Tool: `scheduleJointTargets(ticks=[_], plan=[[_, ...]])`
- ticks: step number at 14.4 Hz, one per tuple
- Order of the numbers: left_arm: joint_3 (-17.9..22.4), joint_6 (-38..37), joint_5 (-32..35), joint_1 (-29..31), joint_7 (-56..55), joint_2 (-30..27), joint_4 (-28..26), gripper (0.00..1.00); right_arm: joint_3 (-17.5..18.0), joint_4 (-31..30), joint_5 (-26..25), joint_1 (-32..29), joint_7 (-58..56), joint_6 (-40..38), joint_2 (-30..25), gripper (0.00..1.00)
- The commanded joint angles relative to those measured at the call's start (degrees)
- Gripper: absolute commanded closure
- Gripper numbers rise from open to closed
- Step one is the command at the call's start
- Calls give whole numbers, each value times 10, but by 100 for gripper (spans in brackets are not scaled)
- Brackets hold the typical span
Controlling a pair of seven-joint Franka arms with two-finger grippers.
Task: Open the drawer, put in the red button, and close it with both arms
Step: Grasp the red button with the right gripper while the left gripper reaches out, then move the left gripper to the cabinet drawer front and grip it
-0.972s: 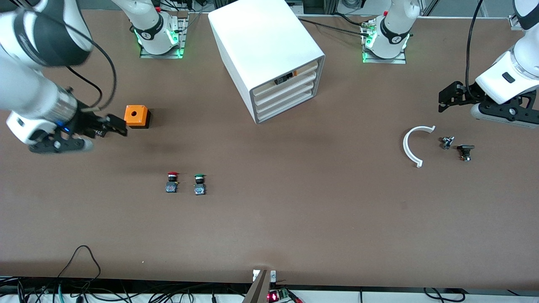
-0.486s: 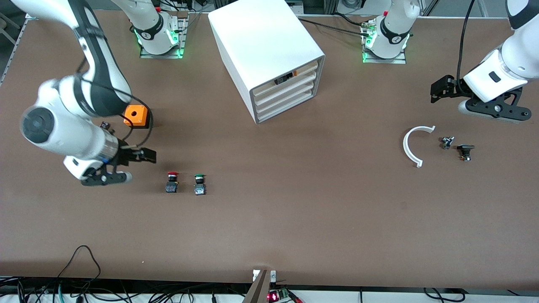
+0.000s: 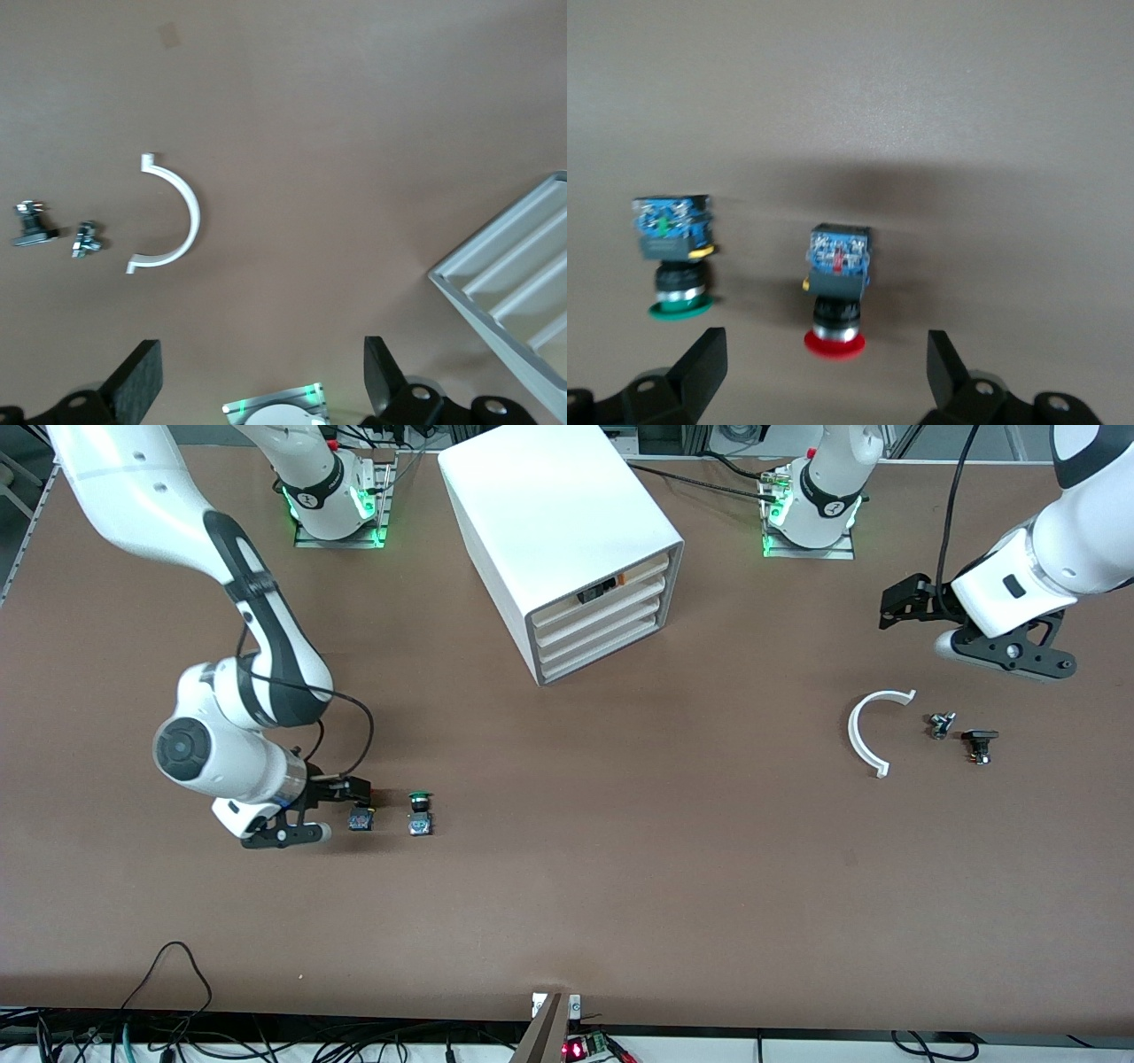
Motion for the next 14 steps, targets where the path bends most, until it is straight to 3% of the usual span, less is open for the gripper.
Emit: scheduleJointTargets(ticks=[1, 4, 9, 11, 14], plan=[[0, -20, -32, -2, 1, 12, 8, 0, -2, 17, -7, 4, 1, 22, 29, 0], [1, -31, -89, 4, 1, 28, 8, 0, -2, 18, -7, 13, 15, 24, 40, 5], [1, -43, -189, 8, 7, 62, 7, 0, -4, 19, -14, 15, 10, 44, 53, 39], [0, -44, -217, 5, 26, 81, 3, 0, -5, 19, -34, 14, 10, 44, 53, 57], [0, -43, -280, 0, 116, 124, -21, 0, -4, 19, -36, 15, 10, 43, 50, 100]])
